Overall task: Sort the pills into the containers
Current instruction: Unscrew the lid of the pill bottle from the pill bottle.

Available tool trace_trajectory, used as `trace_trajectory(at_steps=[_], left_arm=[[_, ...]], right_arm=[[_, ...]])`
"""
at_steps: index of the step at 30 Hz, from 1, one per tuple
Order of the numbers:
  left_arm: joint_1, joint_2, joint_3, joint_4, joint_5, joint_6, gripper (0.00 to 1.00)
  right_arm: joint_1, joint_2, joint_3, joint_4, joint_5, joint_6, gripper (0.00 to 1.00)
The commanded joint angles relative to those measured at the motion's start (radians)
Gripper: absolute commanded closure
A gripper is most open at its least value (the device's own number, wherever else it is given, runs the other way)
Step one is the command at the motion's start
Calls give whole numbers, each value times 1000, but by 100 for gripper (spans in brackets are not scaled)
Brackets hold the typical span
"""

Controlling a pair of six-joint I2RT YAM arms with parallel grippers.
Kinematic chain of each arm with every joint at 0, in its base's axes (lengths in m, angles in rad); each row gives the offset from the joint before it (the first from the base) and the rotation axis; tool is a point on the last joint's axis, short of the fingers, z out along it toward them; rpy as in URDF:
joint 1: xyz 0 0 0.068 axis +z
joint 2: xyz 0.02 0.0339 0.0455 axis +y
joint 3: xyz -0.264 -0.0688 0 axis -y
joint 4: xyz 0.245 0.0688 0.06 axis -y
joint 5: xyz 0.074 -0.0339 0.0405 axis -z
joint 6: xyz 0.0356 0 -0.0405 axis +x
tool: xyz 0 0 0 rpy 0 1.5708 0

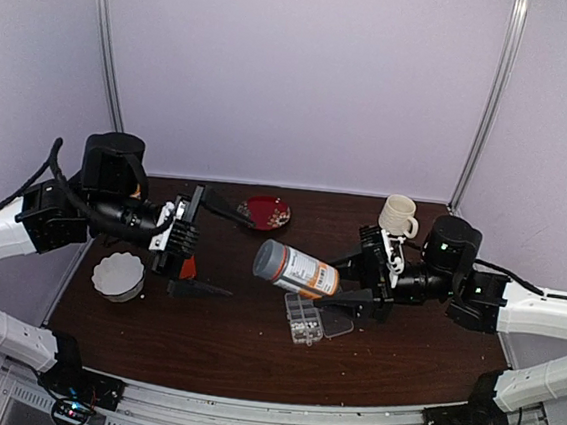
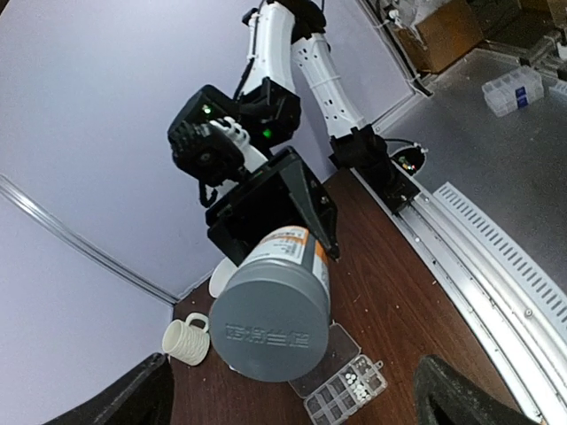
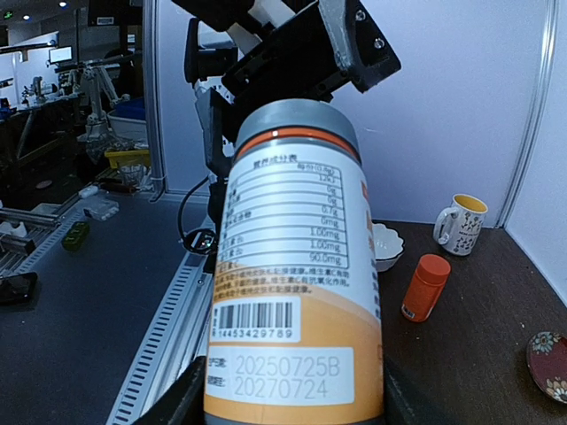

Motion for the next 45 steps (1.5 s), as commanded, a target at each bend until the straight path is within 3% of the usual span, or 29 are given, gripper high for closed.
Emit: trace_trajectory(at_steps=[1,14,24,28,32,38,41,45], left_arm=[[-18,40,22,-31,-33,237,3],[-39,69,-2,119,-108,234,2],[-42,97,21,75,-73,253,7],[-47,106,31,58,-77,261,22],[-50,111,38,50,-83,261,47],[-52,119,53,55,-58,193,66],[-54,133,59,105,-74,54,75],[-59,156,78,184,-102,-245,88]], right_arm=[[-5,12,79,-89,-80,22,100],[-6,52,112,-107,-101,29,100],[-6,77,132,-78,-101,60,100],[-7,83,137,-80,-106,62,100],[-7,85,139,-82,-107,63,100],[-7,85,148,-129,-63,4,100],[-7,83,151,-144,-7,-58,100],[-7,71,126,-100,96,-167,100]])
